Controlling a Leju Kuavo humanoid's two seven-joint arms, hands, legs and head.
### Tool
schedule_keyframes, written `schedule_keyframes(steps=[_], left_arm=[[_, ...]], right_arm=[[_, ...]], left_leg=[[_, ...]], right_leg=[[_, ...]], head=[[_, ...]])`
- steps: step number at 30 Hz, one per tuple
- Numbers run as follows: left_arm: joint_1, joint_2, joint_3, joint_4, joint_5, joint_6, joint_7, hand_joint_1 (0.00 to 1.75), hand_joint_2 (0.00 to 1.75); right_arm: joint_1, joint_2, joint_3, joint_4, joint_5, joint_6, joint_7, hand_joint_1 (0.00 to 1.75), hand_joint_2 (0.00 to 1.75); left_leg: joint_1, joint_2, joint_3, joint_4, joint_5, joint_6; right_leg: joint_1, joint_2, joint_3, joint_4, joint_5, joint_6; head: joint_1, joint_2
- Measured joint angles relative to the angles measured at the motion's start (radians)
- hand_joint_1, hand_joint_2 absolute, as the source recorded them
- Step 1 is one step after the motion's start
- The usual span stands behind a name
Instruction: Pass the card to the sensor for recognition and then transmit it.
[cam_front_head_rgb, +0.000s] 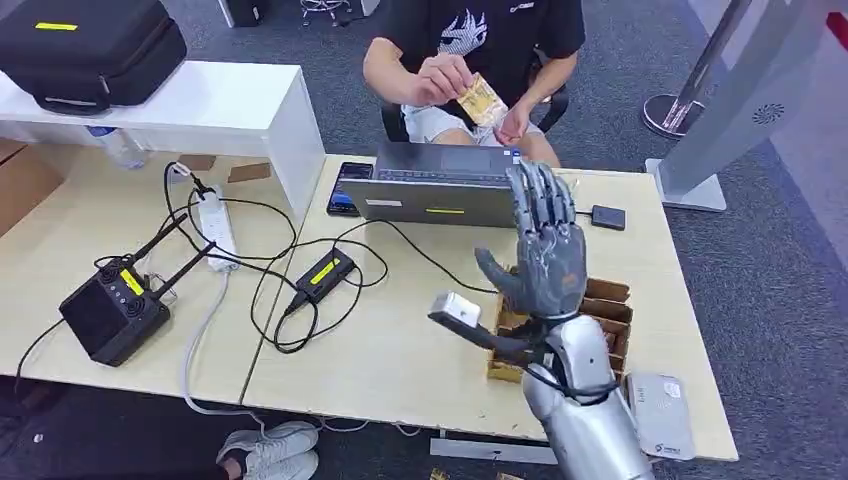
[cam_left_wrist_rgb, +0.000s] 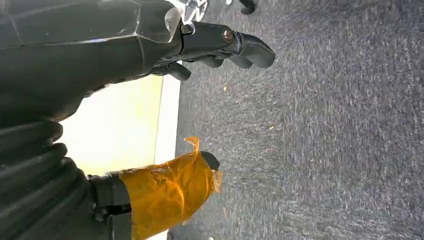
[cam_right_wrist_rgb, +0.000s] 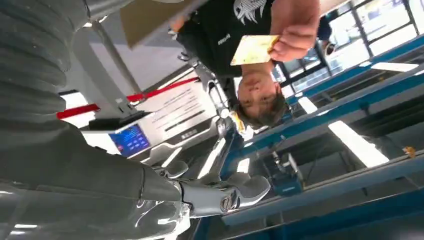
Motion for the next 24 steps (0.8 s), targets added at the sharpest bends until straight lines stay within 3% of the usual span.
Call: schedule_keyframes(steps=[4,9,10,11,12,15,20,24], left_arm=[[-0.002,0.0,-0.01,0.0,-0.005,-0.005,0.0,0.0,1.75],[-0.002,0.0,-0.015,0.0,-0.005,-0.005,0.0,0.0,1.75],[-0.002,0.0,-0.015,0.0,-0.005,-0.005,0.0,0.0,1.75],[-0.002,0.0,-0.015,0.0,-0.005,-0.006,0.0,0.0,1.75],[-0.002,0.0,-0.015,0.0,-0.005,-0.006,0.0,0.0,1.75],[-0.002,0.0,-0.016,0.0,-0.006,-0.006,0.0,0.0,1.75],[-0.002,0.0,-0.016,0.0,-0.008,-0.006,-0.001,0.0,1.75],[-0.002,0.0,-0.017,0.0,-0.008,-0.006,-0.001,0.0,1.75]], right_arm=[[-0.125,-0.009,0.058,0.098,0.03,0.0,0.102,0.0,1.75],[-0.176,-0.015,0.092,0.151,0.048,0.0,0.128,0.02,1.75],[-0.176,-0.016,0.095,0.152,0.047,0.0,0.126,1.5,1.75],[-0.175,-0.016,0.097,0.153,0.04,0.0,0.118,1.5,1.75],[-0.174,-0.016,0.098,0.152,0.032,0.0,0.102,1.66,1.75],[-0.161,-0.017,0.096,0.13,0.024,-0.001,0.047,1.75,1.75],[-0.121,-0.014,0.067,0.053,0.024,-0.001,-0.064,1.73,1.75],[-0.102,-0.006,0.052,0.017,0.005,-0.001,-0.106,1.71,1.75]], left_leg=[[0.0,0.0,0.0,0.0,0.0,0.0],[0.0,-0.001,0.0,0.0,0.0,0.0],[0.0,-0.001,0.0,0.0,0.0,0.0],[0.0,-0.001,0.0,0.0,0.0,0.0],[0.0,-0.001,0.0,0.0,0.0,0.0],[0.0,-0.001,0.0,0.0,0.0,0.0],[0.0,-0.001,-0.001,0.0,0.0,0.0],[0.0,0.0,0.0,0.0,0.0,0.0]], right_leg=[[0.0,0.0,0.0,0.0,0.0,0.0],[0.0,-0.001,0.0,0.0,0.0,0.0],[0.0,-0.001,0.0,0.0,0.0,0.0],[0.0,-0.001,0.0,0.0,0.0,0.0],[0.0,0.0,-0.001,0.0,0.0,0.0],[0.0,0.0,-0.001,0.0,0.0,0.0],[0.0,-0.001,-0.001,0.0,0.0,0.0],[0.0,-0.001,0.0,0.0,0.0,0.0]], head=[[0.0,0.0],[0.0,0.0],[0.0,0.0],[0.0,0.0],[0.0,0.0],[0.0,0.0],[0.0,0.0],[0.0,0.0]])
